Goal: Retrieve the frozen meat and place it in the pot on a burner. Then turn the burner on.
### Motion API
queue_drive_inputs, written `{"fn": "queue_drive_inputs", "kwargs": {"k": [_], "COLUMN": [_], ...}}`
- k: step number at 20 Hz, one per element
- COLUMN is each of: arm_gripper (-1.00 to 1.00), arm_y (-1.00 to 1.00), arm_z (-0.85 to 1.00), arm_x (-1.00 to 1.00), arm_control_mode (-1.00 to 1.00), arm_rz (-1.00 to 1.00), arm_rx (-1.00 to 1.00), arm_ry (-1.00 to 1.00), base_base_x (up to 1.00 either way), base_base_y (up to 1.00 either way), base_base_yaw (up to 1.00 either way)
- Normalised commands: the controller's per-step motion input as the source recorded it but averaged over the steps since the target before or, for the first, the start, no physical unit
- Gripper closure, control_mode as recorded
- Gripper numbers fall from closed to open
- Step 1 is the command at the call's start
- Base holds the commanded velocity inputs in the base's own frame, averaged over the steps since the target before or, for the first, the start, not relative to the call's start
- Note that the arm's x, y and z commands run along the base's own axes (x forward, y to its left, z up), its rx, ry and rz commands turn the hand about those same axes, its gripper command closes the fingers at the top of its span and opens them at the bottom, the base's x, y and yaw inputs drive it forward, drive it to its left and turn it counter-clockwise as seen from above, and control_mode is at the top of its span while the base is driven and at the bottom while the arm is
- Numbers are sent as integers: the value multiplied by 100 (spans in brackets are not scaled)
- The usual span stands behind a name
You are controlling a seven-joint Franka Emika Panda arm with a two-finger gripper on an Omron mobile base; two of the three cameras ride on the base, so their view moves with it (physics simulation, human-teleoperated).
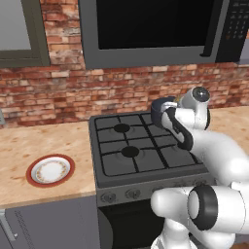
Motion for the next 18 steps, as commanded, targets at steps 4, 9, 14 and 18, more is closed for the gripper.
{"fn": "queue_drive_inputs", "kwargs": {"k": [4,9,14,18], "arm_gripper": [100,100,100,100], "arm_y": [-5,-22,-25,-7], "arm_z": [0,0,0,0], "arm_x": [35,38,42,34], "arm_control_mode": [-100,-100,-100,-100], "arm_rz": [0,0,-1,0], "arm_rx": [0,0,0,0], "arm_ry": [4,7,13,11], "base_base_x": [0,0,0,0], "base_base_y": [0,0,0,0], "base_base_yaw": [0,0,0,0]}}
